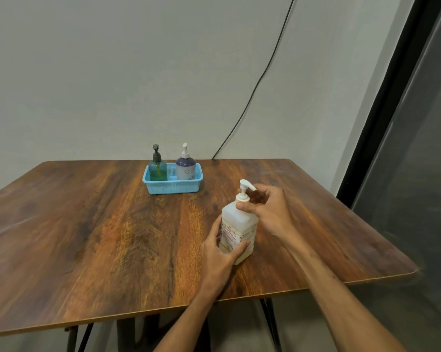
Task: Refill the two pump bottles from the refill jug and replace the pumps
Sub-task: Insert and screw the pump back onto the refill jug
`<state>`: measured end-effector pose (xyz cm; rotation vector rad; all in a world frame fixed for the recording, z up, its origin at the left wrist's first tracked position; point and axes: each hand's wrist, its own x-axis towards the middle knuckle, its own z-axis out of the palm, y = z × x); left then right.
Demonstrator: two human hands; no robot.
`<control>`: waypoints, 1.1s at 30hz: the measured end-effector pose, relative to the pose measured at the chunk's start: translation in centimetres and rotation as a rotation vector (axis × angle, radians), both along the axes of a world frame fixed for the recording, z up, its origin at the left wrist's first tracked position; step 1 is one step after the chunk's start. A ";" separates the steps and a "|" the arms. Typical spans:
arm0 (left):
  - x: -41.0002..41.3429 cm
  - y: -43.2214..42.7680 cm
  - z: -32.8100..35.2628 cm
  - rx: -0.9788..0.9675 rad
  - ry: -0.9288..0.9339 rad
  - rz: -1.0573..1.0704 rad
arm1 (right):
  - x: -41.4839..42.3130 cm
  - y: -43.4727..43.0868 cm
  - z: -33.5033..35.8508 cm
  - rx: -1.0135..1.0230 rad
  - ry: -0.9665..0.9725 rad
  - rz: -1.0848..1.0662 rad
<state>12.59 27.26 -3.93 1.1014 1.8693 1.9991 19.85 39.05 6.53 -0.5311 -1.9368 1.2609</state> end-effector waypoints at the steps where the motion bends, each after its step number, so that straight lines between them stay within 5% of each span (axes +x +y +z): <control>1: -0.1 0.0 0.0 0.002 -0.006 -0.003 | -0.2 -0.1 0.0 0.012 0.012 -0.015; 19: -0.9 -0.7 1.3 -0.050 0.002 -0.120 | 3.4 -1.1 -7.7 -0.243 -0.094 0.163; 33: -9.9 6.2 5.5 -0.154 -0.060 -0.301 | -2.5 7.5 -4.2 -0.206 -0.074 0.168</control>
